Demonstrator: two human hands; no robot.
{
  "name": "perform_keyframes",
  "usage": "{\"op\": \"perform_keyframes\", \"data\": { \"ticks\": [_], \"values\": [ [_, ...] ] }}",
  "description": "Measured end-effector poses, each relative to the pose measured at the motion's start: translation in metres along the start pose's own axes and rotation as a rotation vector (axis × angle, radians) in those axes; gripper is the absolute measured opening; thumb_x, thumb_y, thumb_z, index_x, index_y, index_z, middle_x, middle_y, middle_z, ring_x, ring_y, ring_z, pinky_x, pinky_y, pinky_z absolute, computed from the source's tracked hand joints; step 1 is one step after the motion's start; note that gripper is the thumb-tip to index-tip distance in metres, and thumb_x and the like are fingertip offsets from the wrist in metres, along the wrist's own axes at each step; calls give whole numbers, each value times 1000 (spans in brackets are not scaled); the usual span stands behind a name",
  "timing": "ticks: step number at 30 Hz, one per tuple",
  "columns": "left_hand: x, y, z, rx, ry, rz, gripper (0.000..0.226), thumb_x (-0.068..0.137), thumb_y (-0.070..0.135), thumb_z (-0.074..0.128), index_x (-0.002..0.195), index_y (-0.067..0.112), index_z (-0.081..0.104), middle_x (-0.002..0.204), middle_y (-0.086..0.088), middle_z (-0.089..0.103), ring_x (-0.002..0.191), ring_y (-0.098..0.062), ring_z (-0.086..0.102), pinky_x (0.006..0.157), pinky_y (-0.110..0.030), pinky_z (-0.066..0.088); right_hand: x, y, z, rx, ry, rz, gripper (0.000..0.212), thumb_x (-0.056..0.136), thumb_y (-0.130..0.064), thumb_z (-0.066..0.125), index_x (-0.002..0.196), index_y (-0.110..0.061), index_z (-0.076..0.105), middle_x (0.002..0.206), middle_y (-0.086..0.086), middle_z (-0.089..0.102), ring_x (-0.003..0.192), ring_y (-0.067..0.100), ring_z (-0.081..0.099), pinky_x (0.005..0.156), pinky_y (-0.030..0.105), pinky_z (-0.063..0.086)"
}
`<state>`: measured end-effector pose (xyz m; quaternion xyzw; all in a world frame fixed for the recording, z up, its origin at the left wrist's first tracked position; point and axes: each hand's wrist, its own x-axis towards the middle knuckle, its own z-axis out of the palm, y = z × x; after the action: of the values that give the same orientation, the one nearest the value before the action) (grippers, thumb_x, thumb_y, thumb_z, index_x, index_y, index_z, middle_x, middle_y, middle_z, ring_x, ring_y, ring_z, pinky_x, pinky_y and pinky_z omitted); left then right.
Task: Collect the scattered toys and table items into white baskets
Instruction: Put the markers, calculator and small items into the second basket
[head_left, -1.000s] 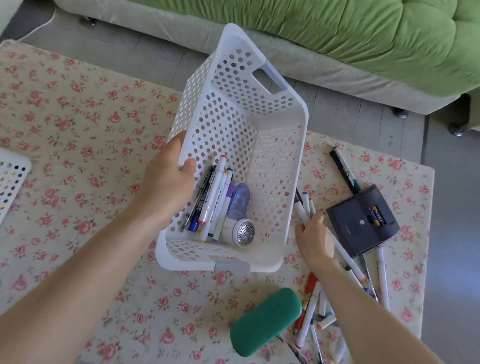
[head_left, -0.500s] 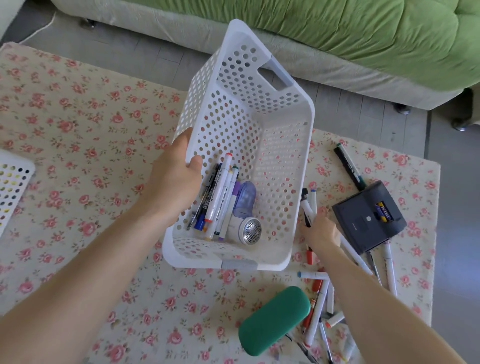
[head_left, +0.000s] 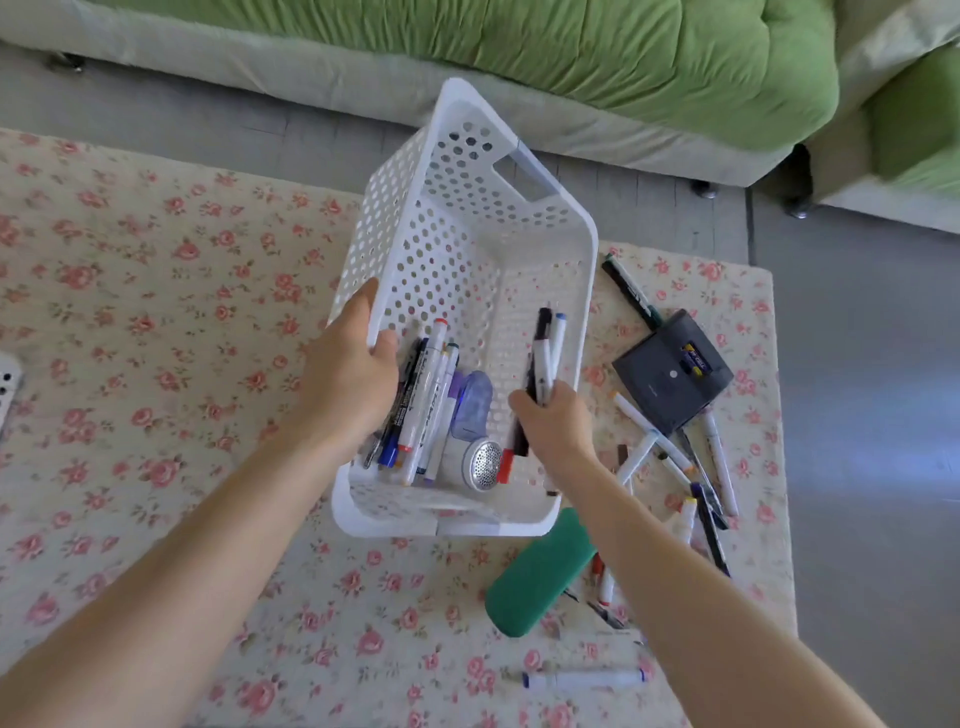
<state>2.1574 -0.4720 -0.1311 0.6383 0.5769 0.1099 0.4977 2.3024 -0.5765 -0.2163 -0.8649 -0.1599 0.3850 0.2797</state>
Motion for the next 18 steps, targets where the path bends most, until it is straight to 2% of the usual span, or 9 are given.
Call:
{"op": "perform_keyframes", "data": {
  "ticks": [2,4,7,9,13,14,16,17,18],
  "values": [
    [-4,-1,2,-2,-3,-3,41,98,19,37,139,22,37,128,-3,54,96,-19,59,80,-35,50,-15,-4,23,127,-116,72,22,84,-15,56,67,-17,41,57,-3,40,47,11,36,40,20,33],
    [-6,-2,1,-15,10,-14,38,98,19,37,136,21,40,114,0,58,73,-5,52,56,-21,41,-25,-8,41,225,-188,93,23,85,-14,56,67,-19,42,56,-4,42,48,10,38,39,16,35],
    [-10,-3,3,-17,1,-23,36,98,19,38,134,21,42,91,10,55,62,-3,46,41,-16,39,-35,-7,46,310,-225,49,24,85,-24,61,68,-24,45,58,-4,46,51,10,43,51,23,41],
    [-12,-4,5,5,5,-18,34,98,18,38,132,17,44,91,5,55,57,-5,43,39,-16,35,-37,-3,38,309,-232,30,18,83,-34,64,80,-23,50,69,-3,52,58,11,48,57,25,43],
    [-16,-1,13,14,-21,-12,36,98,18,38,134,18,42,81,9,50,59,-9,45,42,-18,39,-31,17,3,312,-170,30,43,83,-37,65,120,-18,54,109,0,62,91,13,59,67,17,45],
    [-16,0,15,16,-25,-15,37,98,18,38,135,19,41,81,8,50,59,-10,45,42,-19,38,-29,22,-6,303,-150,27,37,85,-33,64,117,-16,57,109,1,63,93,14,59,70,19,47],
    [-17,2,18,18,-23,-26,36,98,18,38,134,19,42,85,5,52,61,-9,46,45,-21,34,-26,33,-22,300,-90,-1,11,87,-22,61,96,-18,64,95,2,67,88,18,64,79,31,54],
    [-16,3,21,18,-21,-27,35,98,18,38,133,19,42,89,4,53,63,-8,47,47,-21,33,-23,38,-30,331,-31,-22,7,89,-17,58,85,-20,64,84,1,68,81,18,66,78,34,56],
    [-16,4,24,19,-19,-28,34,98,18,38,132,19,43,91,4,53,64,-6,48,47,-20,32,-19,46,-36,369,61,-39,17,90,-13,55,78,-23,62,75,0,66,71,16,65,72,33,56]
  ]
}}
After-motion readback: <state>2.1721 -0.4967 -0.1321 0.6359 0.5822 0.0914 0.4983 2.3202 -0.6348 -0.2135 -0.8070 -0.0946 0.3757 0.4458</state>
